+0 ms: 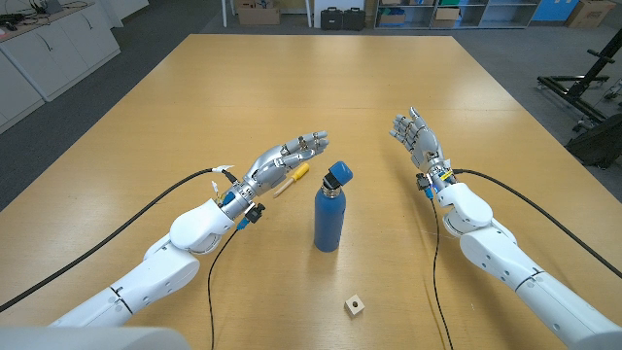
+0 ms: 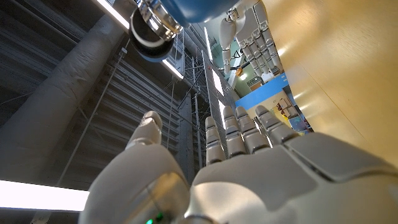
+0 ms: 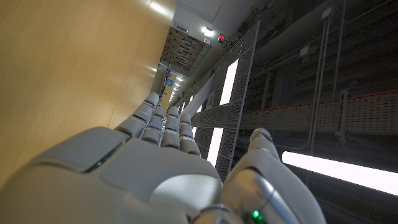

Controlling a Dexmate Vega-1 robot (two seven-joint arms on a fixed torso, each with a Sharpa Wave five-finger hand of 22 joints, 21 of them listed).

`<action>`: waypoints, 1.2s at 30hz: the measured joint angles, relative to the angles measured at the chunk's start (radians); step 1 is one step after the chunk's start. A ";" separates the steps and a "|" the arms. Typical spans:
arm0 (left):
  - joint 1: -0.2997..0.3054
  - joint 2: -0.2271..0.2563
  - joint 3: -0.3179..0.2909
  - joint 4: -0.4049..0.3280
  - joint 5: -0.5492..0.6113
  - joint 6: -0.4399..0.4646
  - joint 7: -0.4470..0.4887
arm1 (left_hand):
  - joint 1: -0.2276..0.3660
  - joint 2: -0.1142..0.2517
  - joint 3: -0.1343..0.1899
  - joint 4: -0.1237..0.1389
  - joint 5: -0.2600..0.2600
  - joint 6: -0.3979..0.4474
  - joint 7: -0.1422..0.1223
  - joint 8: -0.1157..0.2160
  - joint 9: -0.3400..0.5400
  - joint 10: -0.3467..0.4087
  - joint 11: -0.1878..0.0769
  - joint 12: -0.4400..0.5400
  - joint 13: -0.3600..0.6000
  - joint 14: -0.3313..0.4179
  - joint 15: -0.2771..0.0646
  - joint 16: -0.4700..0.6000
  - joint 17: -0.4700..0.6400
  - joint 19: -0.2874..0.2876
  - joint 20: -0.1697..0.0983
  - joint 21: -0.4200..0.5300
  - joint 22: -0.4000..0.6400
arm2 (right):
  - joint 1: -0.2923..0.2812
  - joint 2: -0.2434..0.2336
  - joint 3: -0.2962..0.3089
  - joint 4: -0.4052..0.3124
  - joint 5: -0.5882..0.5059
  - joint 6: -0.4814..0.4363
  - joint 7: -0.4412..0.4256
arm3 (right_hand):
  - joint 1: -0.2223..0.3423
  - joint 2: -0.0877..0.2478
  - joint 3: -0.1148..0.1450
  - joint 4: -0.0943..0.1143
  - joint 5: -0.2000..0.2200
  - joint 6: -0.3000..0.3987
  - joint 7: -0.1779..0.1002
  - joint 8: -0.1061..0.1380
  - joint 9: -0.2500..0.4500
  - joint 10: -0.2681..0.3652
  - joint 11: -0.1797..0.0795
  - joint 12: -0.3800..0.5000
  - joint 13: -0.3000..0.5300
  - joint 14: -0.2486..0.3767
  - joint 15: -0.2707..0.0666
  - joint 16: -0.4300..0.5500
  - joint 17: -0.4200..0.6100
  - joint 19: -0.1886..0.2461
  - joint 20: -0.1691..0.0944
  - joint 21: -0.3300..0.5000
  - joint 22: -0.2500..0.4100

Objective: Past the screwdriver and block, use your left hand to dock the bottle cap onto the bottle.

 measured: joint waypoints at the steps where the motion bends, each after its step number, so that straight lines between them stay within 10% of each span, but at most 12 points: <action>1: 0.004 -0.003 -0.004 -0.002 0.028 0.006 0.034 | -0.011 0.004 -0.003 0.003 0.000 -0.001 0.005 0.000 0.000 0.003 0.004 0.001 0.000 0.000 0.000 0.000 0.000 0.000 0.000 0.005 0.000 | -0.001 0.000 0.000 -0.001 0.001 0.002 0.002 | 0.000 0.000 0.000 0.000 0.000 0.000 0.000 0.000 0.000 0.000 0.000 0.000 0.000 0.000 0.000 0.000 0.000 0.000 0.000 0.000 0.000; 17: 0.069 -0.048 -0.081 -0.056 0.223 0.109 0.287 | -0.187 0.017 -0.061 0.069 0.000 -0.046 0.059 -0.005 -0.011 -0.048 0.051 -0.011 -0.005 -0.050 0.006 -0.012 0.000 0.001 -0.038 0.003 0.000 | -0.029 -0.006 0.005 -0.044 0.005 0.031 0.019 | 0.000 0.000 -0.004 0.004 0.000 -0.003 0.008 -0.004 0.000 -0.008 0.000 -0.007 0.000 -0.006 -0.009 -0.012 0.000 -0.006 -0.036 -0.017 0.000; 36: 0.073 -0.069 -0.147 0.036 0.118 0.093 0.295 | -0.234 0.017 -0.075 0.083 0.003 -0.067 0.081 -0.009 -0.016 -0.068 0.051 -0.011 -0.005 -0.067 0.016 -0.016 -0.004 -0.018 -0.057 0.003 0.000 | -0.048 0.026 -0.011 -0.052 0.006 0.059 0.017 | 0.000 0.000 -0.007 0.001 0.000 -0.011 0.011 -0.004 0.000 -0.008 0.000 -0.007 0.000 0.000 -0.015 -0.012 0.000 0.002 -0.041 -0.012 0.000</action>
